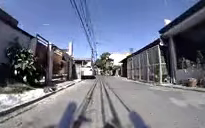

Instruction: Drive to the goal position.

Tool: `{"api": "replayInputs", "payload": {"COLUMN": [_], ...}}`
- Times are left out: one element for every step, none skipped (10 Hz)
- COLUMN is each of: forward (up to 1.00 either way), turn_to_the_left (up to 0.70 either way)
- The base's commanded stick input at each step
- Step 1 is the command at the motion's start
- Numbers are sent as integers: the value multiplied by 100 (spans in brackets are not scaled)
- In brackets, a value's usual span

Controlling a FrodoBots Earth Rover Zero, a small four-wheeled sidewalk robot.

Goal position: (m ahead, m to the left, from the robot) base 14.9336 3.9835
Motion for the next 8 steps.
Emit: {"api": "replayInputs", "payload": {"forward": [100,100,100,100,100,100,100,100], "turn_to_the_left": [7,9,9,8,12,3,2,5]}}
